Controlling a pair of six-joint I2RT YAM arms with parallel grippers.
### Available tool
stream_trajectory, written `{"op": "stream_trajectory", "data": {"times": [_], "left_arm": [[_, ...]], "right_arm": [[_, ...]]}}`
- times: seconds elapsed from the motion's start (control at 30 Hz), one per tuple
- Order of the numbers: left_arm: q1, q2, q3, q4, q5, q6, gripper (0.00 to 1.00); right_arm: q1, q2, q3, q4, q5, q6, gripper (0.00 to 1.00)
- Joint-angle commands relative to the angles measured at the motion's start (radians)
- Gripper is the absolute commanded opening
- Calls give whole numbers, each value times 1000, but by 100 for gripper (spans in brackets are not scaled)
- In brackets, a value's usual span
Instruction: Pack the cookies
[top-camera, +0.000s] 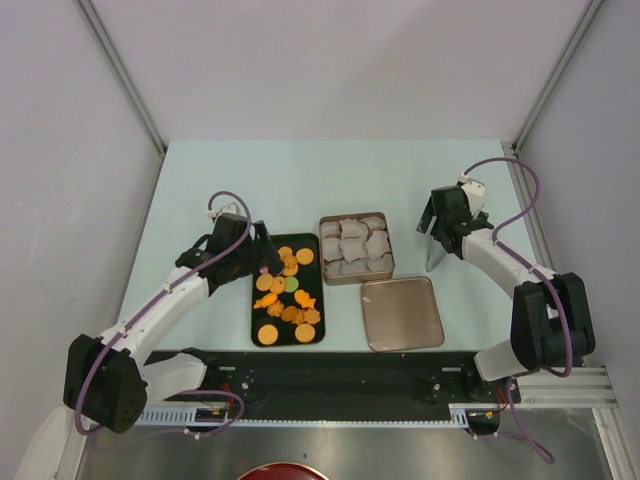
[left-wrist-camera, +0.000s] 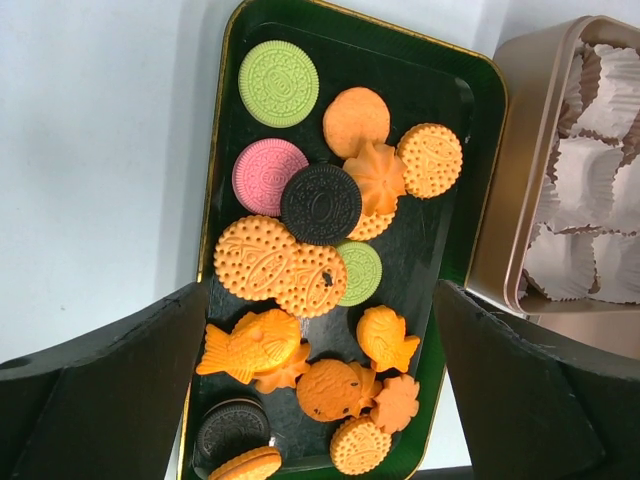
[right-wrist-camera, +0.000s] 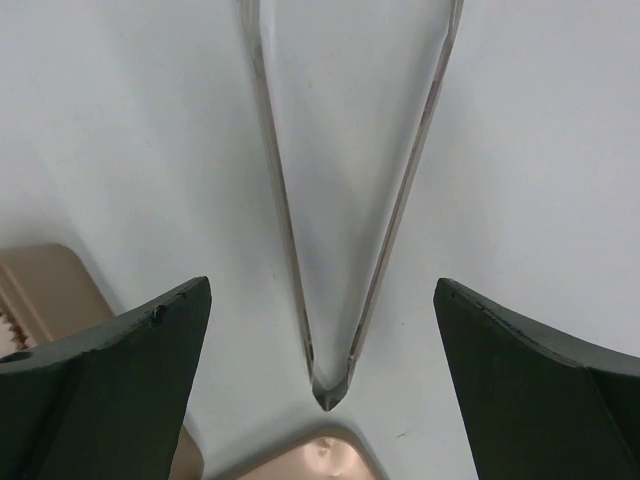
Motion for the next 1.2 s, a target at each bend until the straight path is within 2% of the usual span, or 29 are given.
{"op": "stream_trajectory", "data": {"times": [0.0,0.37,0.57,0.83,0.93,1.17], "left_arm": [[-7,-23,1,24,19,-9,100],[-7,-80,-43,48,52,25,100],[-7,-77,-51,59,70,31,100],[-7,-54,-52,68,93,30,100],[-7,-46,-52,67,98,27,100],[-9,-41,-56,70,105,22,100]], "right_arm": [[-15,96,46,-23,32,-29,100],[-43,360,183,-69,24,-6,100],[-69,451,263,-132,9,4,100],[-129,463,220,-126,-145,12,95],[-138,474,212,-130,-174,14,87],[-175,489,189,-117,-243,30,82]]}}
